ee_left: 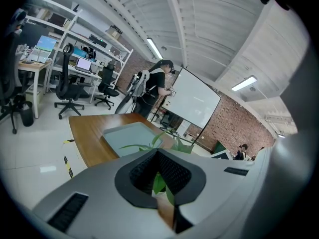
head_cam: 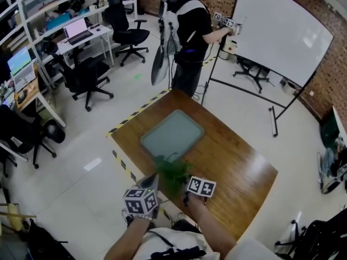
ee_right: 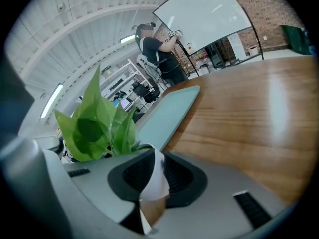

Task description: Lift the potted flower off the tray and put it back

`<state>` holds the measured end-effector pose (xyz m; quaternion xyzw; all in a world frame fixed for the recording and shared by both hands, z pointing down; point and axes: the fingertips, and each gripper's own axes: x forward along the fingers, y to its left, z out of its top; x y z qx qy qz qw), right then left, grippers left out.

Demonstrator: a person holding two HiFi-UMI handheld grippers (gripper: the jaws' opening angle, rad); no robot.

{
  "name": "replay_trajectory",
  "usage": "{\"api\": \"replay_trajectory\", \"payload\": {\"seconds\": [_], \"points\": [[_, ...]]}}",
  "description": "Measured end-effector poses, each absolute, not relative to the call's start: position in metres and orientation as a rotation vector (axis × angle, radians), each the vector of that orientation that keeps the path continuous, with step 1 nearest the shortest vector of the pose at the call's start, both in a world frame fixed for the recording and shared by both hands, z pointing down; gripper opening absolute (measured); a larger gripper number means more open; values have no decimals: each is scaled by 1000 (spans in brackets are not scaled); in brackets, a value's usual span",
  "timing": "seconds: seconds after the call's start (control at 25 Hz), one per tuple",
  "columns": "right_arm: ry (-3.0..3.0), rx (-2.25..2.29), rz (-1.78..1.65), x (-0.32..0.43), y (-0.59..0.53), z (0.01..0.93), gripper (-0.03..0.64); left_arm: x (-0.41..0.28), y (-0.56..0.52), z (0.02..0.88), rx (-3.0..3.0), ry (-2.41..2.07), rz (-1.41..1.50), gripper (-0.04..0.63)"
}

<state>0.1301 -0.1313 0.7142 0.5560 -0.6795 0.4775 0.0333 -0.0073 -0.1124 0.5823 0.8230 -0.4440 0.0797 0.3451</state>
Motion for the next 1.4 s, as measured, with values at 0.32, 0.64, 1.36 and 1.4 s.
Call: {"api": "replay_trajectory", "payload": {"seconds": [0.32, 0.64, 1.36, 1.4], "points": [[-2083, 1772, 1476, 136, -132, 707, 100, -9, -113, 581, 2136, -1164, 209, -5], [-2138, 1906, 1489, 192, -111, 672, 75, -14, -107, 576, 2148, -1176, 201, -5], [-2144, 1668, 951, 180, -52, 624, -3, -11, -82, 577, 2231, -1234, 284, -5], [-2143, 1667, 953, 178, -49, 624, -3, -11, -81, 577, 2234, -1240, 294, -5]]}}
